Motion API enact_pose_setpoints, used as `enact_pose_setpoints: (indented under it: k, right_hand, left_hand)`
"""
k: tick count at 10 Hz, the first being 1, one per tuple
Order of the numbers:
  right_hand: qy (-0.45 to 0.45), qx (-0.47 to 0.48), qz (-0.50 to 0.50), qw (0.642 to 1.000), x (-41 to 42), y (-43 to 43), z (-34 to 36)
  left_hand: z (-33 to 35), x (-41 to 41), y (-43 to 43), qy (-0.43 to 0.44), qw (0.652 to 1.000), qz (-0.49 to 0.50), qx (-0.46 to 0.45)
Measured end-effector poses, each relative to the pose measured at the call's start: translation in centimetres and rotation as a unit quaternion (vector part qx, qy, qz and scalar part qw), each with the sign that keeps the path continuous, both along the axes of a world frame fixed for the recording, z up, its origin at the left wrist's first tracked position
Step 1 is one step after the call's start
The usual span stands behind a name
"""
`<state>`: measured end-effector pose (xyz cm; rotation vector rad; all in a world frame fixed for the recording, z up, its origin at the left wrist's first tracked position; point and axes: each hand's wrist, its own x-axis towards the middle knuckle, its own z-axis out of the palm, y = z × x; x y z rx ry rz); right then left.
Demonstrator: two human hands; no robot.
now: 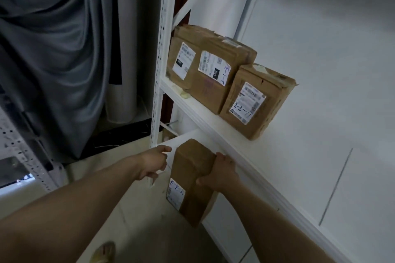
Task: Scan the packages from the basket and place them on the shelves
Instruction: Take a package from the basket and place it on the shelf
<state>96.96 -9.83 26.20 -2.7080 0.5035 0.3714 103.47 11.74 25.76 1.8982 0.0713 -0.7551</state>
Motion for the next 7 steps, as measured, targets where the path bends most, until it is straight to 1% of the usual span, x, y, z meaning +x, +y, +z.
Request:
enact_pose_setpoints:
  k: [1, 3, 4, 6, 7]
  right_hand:
    - [-0.02, 0.007, -0.002, 1.0, 3.9, 1.5, -2.0]
    - [-0.017, -0.01, -0.037, 0.999, 12.8, 4.9, -4.3]
    - [-0.021, 0.001, -0.079, 0.997, 16.8, 5.9, -4.6]
    - [-0.072, 0.023, -0.158, 0.985, 23.0, 6.1, -7.4]
    - [-0.048, 0.055, -0.145, 0.987, 24.9, 6.5, -7.9]
  left_hand:
    - [-0.6, 5.3, 0.3, -0.007, 1.0, -0.024, 0.013]
    - [-1.4, 15.6, 0.9, -0.003, 0.994, -0.101, 0.034]
    - [-1.7, 20.2, 1.0, 0.0, 0.992, -0.121, 0.033]
    - [-3.1, 28.4, 0.2, 0.002, 0.984, -0.177, 0.037]
    - [-4.9, 31.2, 0.1, 0.008, 0.982, -0.181, 0.044]
